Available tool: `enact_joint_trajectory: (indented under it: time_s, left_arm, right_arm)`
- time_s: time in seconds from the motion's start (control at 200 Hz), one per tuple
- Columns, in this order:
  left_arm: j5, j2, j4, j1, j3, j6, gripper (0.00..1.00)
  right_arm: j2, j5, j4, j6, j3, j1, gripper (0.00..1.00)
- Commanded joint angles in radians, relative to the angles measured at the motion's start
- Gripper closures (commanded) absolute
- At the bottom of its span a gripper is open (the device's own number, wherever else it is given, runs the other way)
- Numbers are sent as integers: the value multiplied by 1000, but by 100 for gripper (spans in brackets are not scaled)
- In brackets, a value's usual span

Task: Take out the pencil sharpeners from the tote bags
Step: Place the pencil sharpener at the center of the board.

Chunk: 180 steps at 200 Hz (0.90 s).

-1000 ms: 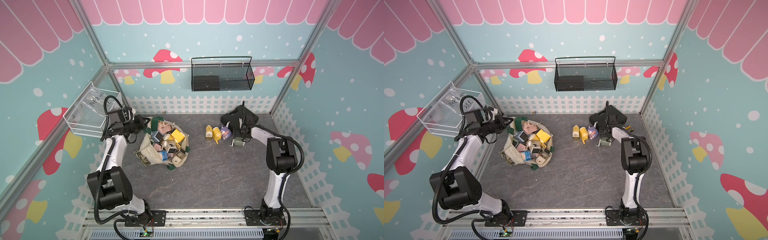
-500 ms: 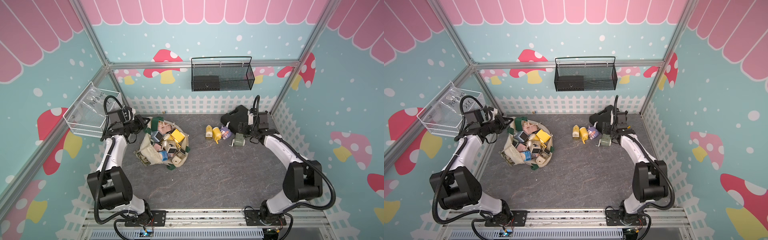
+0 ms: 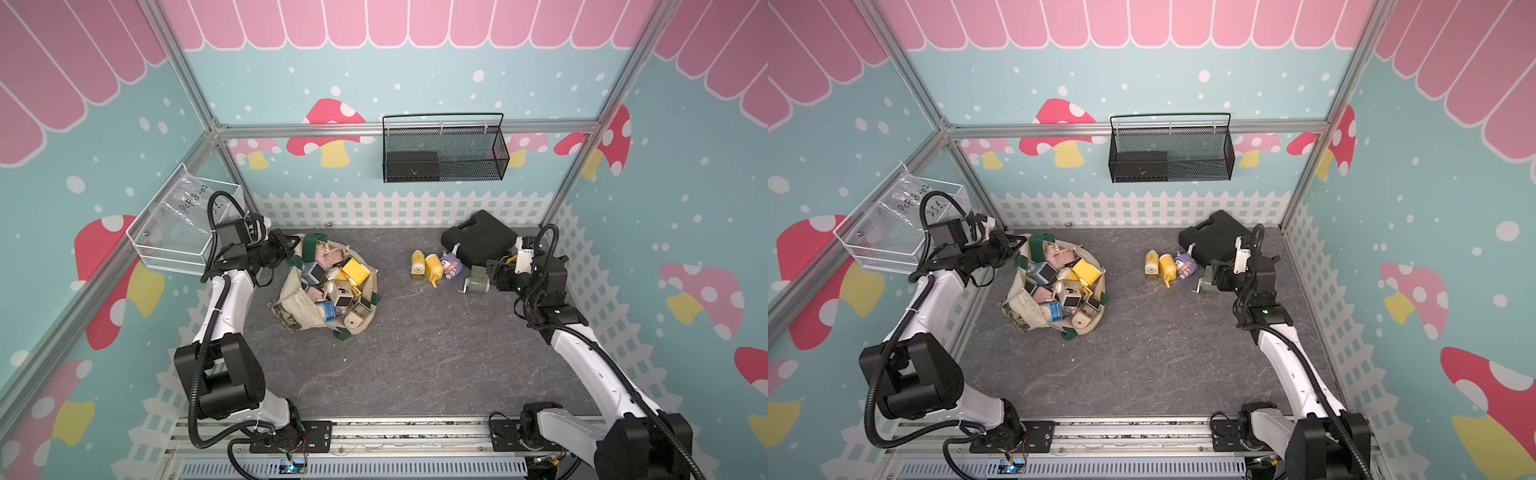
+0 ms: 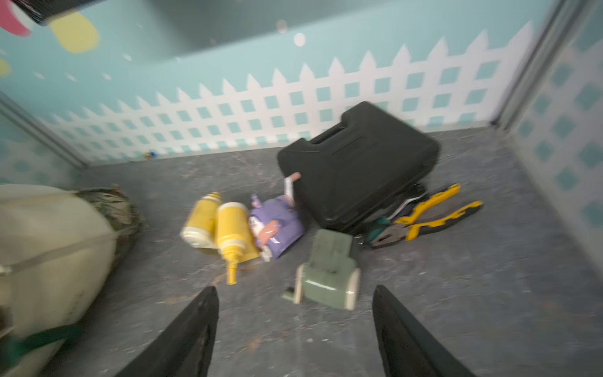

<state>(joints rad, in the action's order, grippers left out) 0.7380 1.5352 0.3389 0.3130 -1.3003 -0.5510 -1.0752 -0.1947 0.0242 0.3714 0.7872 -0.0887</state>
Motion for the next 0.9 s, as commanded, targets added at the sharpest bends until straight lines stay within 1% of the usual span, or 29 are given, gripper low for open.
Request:
enact_joint_trajectory:
  time_s: [0.0,0.09,0.22,0.29,0.425,0.49,0.55,0.65,0.755,0.85,0.896]
  left_arm:
    - [8,-18,-33,4,-1,-14,100]
    - [12,-13,-38,0,1,-19,100]
    - [19,-3,-45,1,-1,-29,100]
    - [17,-6,-45,1,0,-29,100]
    - [13,-14,-44,1,1,-26,100]
    - [15,-14,-44,1,2,-25,100]
    - [10,-14,-44,1,3,-23,100]
    - [14,-6,-44,1,2,-24,100]
    - [8,-3,-42,0,4,-16,100]
    - [11,-2,-41,0,3,-15,100]
    - [5,-1,-40,1,6,-12,100]
  right_arm:
    - [24,-229,66,99,3,-60,33]
    - [0,-143,27,96,63,-224,34]
    - [-85,-111,34,110,153,-418,34]
    - [-151,-74,35,101,210,-516,34]
    - [-306,-56,32,16,326,-666,34]
    - [-377,-43,40,-77,371,-729,34]
    - [-438,9,37,-154,413,-775,34]
    - [-525,51,11,-310,485,-833,33]
    - [-575,95,27,-450,499,-855,32]
    - [-616,164,65,-563,497,-870,30]
    - [-639,168,65,-621,509,-877,28]
